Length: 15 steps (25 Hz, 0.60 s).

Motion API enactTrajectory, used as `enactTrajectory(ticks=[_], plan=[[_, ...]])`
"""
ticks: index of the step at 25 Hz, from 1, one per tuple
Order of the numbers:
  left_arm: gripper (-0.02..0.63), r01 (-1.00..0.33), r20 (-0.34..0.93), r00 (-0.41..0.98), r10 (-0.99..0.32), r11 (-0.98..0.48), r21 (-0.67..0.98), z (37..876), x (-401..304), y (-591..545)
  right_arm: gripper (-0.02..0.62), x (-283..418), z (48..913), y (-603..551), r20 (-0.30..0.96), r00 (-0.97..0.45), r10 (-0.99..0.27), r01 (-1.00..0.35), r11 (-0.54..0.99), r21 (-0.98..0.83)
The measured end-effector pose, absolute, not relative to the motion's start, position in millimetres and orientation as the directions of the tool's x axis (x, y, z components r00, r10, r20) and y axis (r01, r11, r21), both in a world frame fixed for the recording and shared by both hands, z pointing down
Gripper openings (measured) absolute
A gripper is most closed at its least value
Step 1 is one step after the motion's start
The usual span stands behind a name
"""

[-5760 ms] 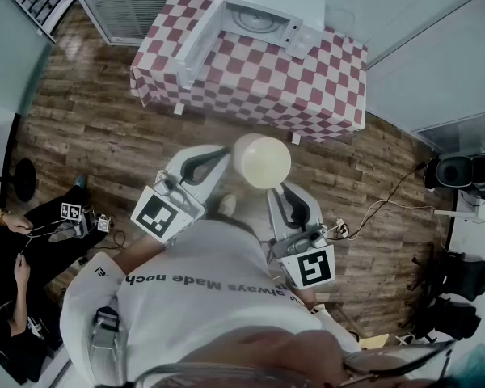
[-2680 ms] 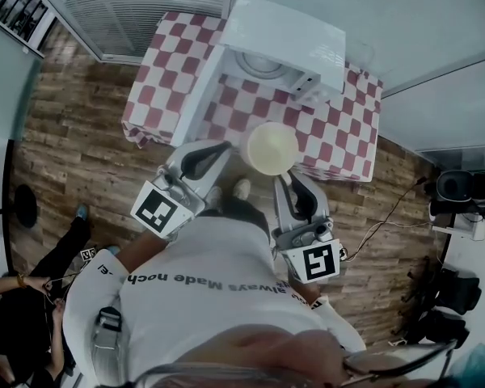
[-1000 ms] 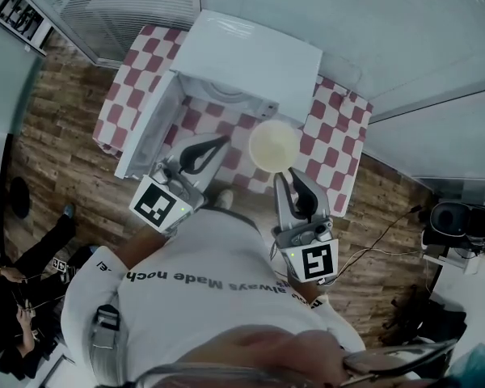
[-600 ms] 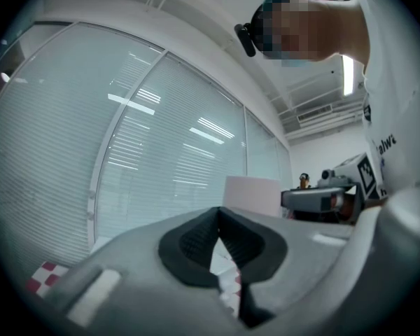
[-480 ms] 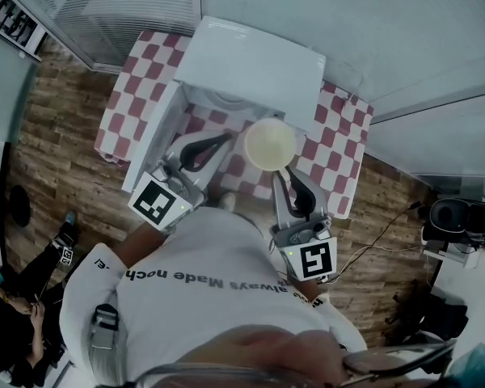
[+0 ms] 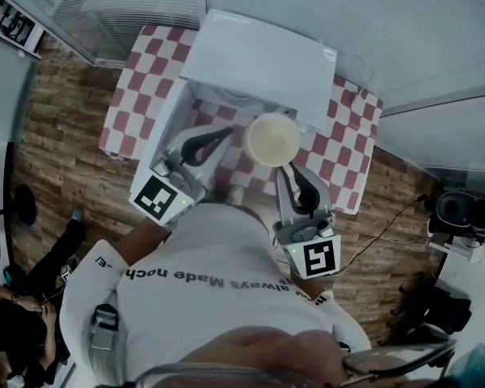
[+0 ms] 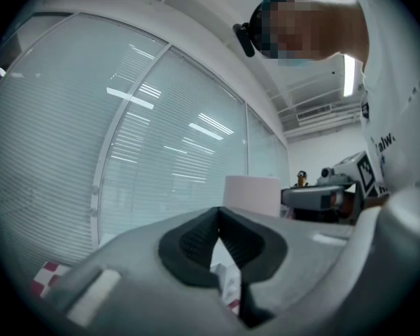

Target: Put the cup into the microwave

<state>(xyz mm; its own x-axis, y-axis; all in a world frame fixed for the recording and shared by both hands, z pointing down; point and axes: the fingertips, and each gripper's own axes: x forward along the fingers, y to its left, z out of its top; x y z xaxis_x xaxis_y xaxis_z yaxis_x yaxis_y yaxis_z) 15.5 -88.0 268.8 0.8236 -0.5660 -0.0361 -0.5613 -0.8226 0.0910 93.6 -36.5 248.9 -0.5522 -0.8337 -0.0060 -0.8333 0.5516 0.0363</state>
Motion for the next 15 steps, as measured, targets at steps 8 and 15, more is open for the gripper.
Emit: enactTrajectory(ticks=[8, 15], plan=[[0.003, -0.548, -0.015, 0.833, -0.553, -0.829, 0.113, 291.3, 14.6, -96.6, 0.048, 90.7, 275.4, -45.3, 0.031, -0.541, -0.84, -0.84, 0.542, 0.026], [0.003, -0.55, -0.01, 0.832, -0.555, -0.826, 0.122, 313.7, 14.6, -105.3, 0.048, 89.6, 295.3, -51.4, 0.056, -0.533, -0.844, -0.845, 0.535, 0.019]])
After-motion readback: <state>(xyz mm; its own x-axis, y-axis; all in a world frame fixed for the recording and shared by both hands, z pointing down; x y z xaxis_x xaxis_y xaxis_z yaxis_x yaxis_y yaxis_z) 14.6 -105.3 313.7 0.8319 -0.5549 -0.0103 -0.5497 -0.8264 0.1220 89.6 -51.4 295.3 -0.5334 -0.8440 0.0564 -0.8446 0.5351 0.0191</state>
